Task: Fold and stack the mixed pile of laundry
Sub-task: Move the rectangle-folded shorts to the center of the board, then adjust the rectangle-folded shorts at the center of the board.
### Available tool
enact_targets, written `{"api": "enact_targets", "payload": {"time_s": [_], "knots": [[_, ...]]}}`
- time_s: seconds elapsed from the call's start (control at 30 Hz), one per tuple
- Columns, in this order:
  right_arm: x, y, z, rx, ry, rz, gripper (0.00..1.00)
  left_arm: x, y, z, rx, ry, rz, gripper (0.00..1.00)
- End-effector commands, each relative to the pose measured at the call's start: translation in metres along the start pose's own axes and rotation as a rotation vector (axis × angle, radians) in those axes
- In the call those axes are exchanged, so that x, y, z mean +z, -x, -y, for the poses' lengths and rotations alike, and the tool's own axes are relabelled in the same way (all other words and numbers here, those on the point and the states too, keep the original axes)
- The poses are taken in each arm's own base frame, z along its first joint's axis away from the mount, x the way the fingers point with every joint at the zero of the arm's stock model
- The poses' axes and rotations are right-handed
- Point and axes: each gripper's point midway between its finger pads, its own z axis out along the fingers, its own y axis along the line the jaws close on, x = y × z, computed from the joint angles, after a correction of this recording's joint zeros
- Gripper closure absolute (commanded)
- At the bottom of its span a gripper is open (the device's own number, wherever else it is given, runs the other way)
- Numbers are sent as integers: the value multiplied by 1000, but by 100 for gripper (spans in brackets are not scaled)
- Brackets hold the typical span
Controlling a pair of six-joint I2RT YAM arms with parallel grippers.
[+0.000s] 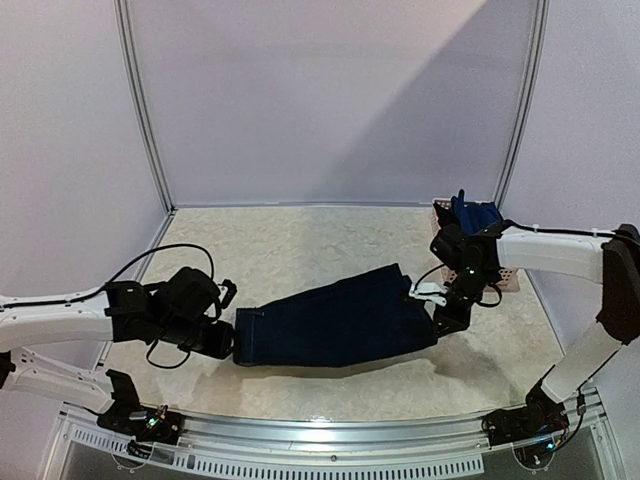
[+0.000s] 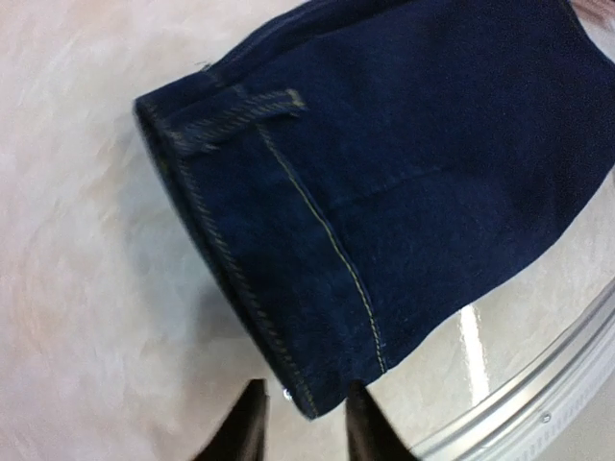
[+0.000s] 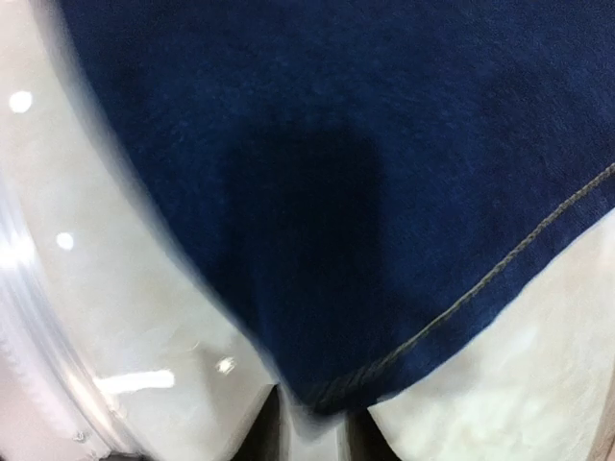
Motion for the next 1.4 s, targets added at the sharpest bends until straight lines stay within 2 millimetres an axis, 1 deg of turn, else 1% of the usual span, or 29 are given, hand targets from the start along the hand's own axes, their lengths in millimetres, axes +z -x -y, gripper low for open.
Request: {"api": "enact_targets", "payload": {"time_s": [0.0,0.07,0.1,0.17,0.2,0.23,0.27,0.33,0.4,0.43,0.47,0.5,0.53,0.57,0.63,0.67,0.73,0.87,1.0,1.13,1.2,1.3,1.37], "knots": [[-33,-15,-42,-98,115,24,63,-26,-35,-22,-86,75,-84,59],[-53,-11,-43,-131,94,59,54,-48,-23,-22,-56,86,-53,50],[-64,-4,-41,-140,80,90,49,-63,-10,-21,-28,96,-15,46],[-88,14,-31,-139,57,173,43,-81,10,-27,39,159,40,41],[-102,28,-20,-136,24,223,41,-85,18,-31,76,195,55,39],[-107,37,-8,-106,4,247,40,-85,25,-34,102,225,60,38],[-113,47,2,-84,-13,267,40,-81,29,-36,127,243,48,38],[-104,63,26,-28,-20,260,40,-66,39,-39,128,246,32,39],[-89,77,49,33,-33,253,41,-47,47,-41,92,222,18,41],[-75,81,61,59,-39,234,41,-39,51,-44,76,214,20,42],[-65,85,75,85,-62,223,40,-31,54,-50,55,218,22,43],[-60,89,86,103,-83,222,40,-24,58,-56,32,222,27,43],[-48,90,97,130,-79,205,40,-17,62,-60,6,212,29,43],[-44,92,106,152,-81,201,40,-10,67,-61,-21,184,38,43],[-28,92,121,201,-69,178,39,4,75,-54,-69,91,49,42],[-24,91,126,214,-69,179,39,9,79,-54,-82,75,60,41],[-16,90,132,227,-68,176,37,18,81,-45,-86,25,48,40],[0,87,139,247,-46,165,37,37,77,-43,-100,-4,13,40],[11,90,139,259,-2,179,37,55,69,-43,-111,-8,-31,44],[18,95,136,250,42,200,39,65,63,-50,-113,18,-41,48],[21,96,136,250,54,200,45,68,62,-51,-114,20,-39,50],[27,97,137,256,59,199,60,73,61,-51,-121,12,-32,57],[24,99,138,263,52,209,66,75,63,-52,-128,12,-17,59]]}}
